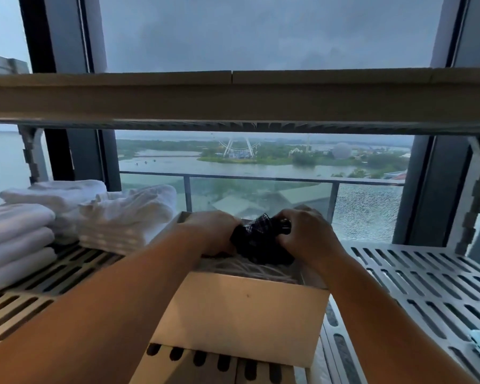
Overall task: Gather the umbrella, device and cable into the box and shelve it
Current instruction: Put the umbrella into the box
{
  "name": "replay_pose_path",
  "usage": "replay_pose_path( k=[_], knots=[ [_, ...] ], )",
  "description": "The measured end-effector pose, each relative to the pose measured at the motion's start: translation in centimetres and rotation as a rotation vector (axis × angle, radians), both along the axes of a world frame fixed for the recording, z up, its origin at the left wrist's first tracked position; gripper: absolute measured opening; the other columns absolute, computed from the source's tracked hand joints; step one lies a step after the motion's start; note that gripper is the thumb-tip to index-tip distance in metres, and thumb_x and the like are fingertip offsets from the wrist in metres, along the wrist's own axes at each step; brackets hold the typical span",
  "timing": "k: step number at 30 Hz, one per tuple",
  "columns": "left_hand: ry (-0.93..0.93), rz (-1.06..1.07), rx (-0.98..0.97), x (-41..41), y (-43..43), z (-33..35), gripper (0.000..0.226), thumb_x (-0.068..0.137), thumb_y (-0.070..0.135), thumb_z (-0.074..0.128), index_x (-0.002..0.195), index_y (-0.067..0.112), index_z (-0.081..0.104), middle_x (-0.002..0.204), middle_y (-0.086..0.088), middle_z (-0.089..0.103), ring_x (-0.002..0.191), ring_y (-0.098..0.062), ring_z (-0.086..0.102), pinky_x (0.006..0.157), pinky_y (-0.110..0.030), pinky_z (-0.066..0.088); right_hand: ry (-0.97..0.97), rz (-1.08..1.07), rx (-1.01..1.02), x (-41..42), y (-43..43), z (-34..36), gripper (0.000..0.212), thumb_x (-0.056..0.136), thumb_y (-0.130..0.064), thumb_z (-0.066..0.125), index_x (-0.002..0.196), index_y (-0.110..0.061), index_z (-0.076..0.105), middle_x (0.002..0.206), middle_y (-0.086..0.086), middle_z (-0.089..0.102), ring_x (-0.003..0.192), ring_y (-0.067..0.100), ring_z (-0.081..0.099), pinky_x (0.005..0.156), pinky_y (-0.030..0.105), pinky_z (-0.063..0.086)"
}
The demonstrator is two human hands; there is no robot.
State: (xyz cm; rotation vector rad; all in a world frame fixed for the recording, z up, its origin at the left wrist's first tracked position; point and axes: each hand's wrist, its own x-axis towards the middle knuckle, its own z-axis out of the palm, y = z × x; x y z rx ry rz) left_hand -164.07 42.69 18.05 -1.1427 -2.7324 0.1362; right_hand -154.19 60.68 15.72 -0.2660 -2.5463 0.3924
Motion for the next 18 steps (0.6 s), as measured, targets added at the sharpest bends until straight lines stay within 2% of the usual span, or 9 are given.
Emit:
replay_pose_path(
  k=[5,10,13,16,18],
  knots=[
    [-0.107,-0.007,-0.025,-1.0,0.6,-1.2,0.038,0.084,0.034,0.074,0.118,0.028,0.058,0.122,0.002,0.064,0.115,-0.022,0.058,0.093,-0.036,0.048,-0.119,0.032,0.045,-1.1,0.9,-0.6,0.035,0.081,-0.026,0.069,0.115,-0.027,0.071,0.116,0.006,0.068,0.111,0.025,0.059,0.099,0.038,0.049],
    [-0.184,0.026,-0.110,-1.4,1.3,-2.7,0.048,0.088,0.033,0.069,0.131,0.024,0.051,0.129,-0.006,0.059,0.117,-0.028,0.055,0.096,-0.038,0.045,-0.297,0.030,0.101,-1.9,1.3,-1.4,0.038,0.083,-0.026,0.068,0.122,-0.031,0.069,0.126,0.002,0.067,0.120,0.024,0.056,0.105,0.037,0.044],
    [-0.199,0.057,-0.129,-1.6,1.3,-2.7,0.055,0.092,0.036,0.062,0.143,0.027,0.043,0.136,-0.007,0.054,0.123,-0.030,0.052,0.102,-0.042,0.044,-0.317,0.036,0.090,-2.1,1.4,-1.5,0.039,0.085,-0.023,0.067,0.123,-0.030,0.069,0.126,0.001,0.068,0.118,0.022,0.058,0.103,0.034,0.047],
    [-0.244,0.062,-0.102,-1.3,1.1,-2.6,0.055,0.094,0.031,0.057,0.147,0.026,0.041,0.140,-0.005,0.053,0.125,-0.027,0.051,0.100,-0.037,0.043,-0.299,0.055,0.046,-1.8,1.4,-1.5,0.038,0.086,-0.022,0.066,0.123,-0.027,0.070,0.126,0.001,0.069,0.116,0.020,0.060,0.099,0.029,0.046],
    [-0.248,0.034,-0.009,-1.0,0.8,-2.0,0.053,0.095,0.032,0.058,0.146,0.025,0.044,0.140,-0.004,0.055,0.125,-0.025,0.052,0.098,-0.033,0.042,-0.233,0.059,-0.008,-1.5,1.4,-1.5,0.034,0.087,-0.023,0.068,0.121,-0.026,0.072,0.123,0.001,0.071,0.113,0.019,0.062,0.100,0.028,0.046]
  ],
)
